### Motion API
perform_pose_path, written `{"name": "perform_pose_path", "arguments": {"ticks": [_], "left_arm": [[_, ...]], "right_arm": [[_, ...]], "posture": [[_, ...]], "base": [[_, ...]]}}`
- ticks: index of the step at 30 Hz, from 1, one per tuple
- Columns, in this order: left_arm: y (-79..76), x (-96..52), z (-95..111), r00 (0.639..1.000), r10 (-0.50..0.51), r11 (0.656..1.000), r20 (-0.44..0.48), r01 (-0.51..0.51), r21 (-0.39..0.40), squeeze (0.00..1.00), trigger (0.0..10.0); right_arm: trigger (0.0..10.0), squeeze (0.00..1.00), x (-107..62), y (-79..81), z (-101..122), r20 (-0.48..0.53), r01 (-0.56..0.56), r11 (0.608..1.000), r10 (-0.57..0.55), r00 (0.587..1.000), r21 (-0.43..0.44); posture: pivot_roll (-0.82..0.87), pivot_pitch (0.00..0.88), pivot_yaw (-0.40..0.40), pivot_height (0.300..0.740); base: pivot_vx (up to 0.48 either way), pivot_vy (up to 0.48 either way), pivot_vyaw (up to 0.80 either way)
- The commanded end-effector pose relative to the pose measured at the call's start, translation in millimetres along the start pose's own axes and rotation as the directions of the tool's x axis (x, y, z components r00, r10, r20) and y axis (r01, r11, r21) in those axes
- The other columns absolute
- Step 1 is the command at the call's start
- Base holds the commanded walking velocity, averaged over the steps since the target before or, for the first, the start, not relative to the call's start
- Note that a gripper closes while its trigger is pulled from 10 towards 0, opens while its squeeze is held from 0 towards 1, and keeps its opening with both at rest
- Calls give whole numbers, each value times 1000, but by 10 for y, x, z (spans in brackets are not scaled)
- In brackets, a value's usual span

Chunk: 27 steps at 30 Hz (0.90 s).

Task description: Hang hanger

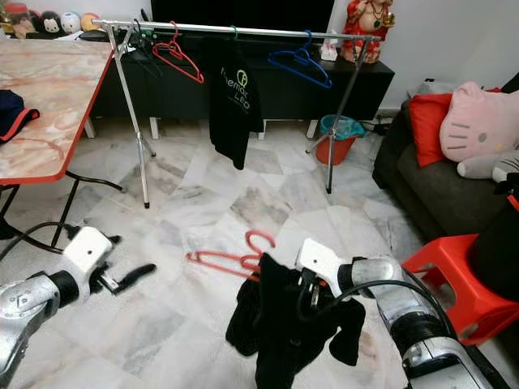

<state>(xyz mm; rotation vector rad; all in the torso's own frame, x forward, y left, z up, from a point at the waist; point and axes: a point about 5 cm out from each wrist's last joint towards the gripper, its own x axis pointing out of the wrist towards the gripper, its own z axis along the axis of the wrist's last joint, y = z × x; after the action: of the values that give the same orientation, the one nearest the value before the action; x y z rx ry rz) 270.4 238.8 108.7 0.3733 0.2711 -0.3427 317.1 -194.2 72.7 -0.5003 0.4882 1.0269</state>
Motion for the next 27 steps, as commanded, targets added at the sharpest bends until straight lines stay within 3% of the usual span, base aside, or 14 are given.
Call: {"name": "perform_pose_path", "arguments": {"ticks": [1, 5, 8, 9, 10, 12, 16, 20, 27], "left_arm": [[45, -6, -73, 995, 89, 995, -33, -90, -32, 0, 10000], [90, 0, -342, 948, 287, 943, -136, -305, -133, 0, 10000], [58, 4, -475, 927, 318, 920, -197, -352, -171, 0, 10000], [26, 12, -525, 924, 314, 917, -218, -355, -184, 0, 10000], [-30, 31, -576, 925, 297, 918, -238, -346, -197, 0, 10000], [-198, 98, -628, 940, 237, 926, -246, -295, -237, 0, 10000], [-308, 172, -600, 955, 208, 917, -210, -265, -299, 0, 10000], [-427, 249, -468, 986, 137, 907, -98, -165, -388, 0, 10000], [-486, 273, -411, 995, 91, 912, -48, -103, -397, 0, 10000]], "right_arm": [[0, 0, -50, -125, 113, 48, 75, 997, -75, 996, 2], [0, 0, 35, -178, 234, 92, 156, 988, -156, 983, 11], [0, 0, 85, -206, 321, 122, 197, 980, -199, 972, 30], [706, 0, 112, -213, 369, 141, 207, 978, -211, 967, 40], [10000, 0, 155, -204, 436, 165, 203, 978, -207, 964, 42], [10000, 0, 284, -153, 640, 240, 175, 984, -180, 954, 43], [10000, 0, 408, -87, 814, 293, 126, 992, -130, 947, 34], [10000, 0, 587, 155, 974, 308, -84, 992, 108, 945, -90], [10000, 0, 635, 169, 1028, 284, -117, 986, 147, 948, -119]], "posture": [[100, 36, -149, 740], [104, 30, -149, 740], [101, 30, -148, 740], [101, 30, -148, 740], [100, 25, -148, 740], [99, 25, -147, 740], [105, 21, -149, 740], [115, 17, -157, 740], [127, 10, -167, 740]], "base": [[0, 0, 0], [0, 0, 0], [0, 0, 0], [0, 0, 0], [0, 0, 0], [0, 0, 0], [0, 0, 0], [0, 0, 0], [0, 0, 0]]}}
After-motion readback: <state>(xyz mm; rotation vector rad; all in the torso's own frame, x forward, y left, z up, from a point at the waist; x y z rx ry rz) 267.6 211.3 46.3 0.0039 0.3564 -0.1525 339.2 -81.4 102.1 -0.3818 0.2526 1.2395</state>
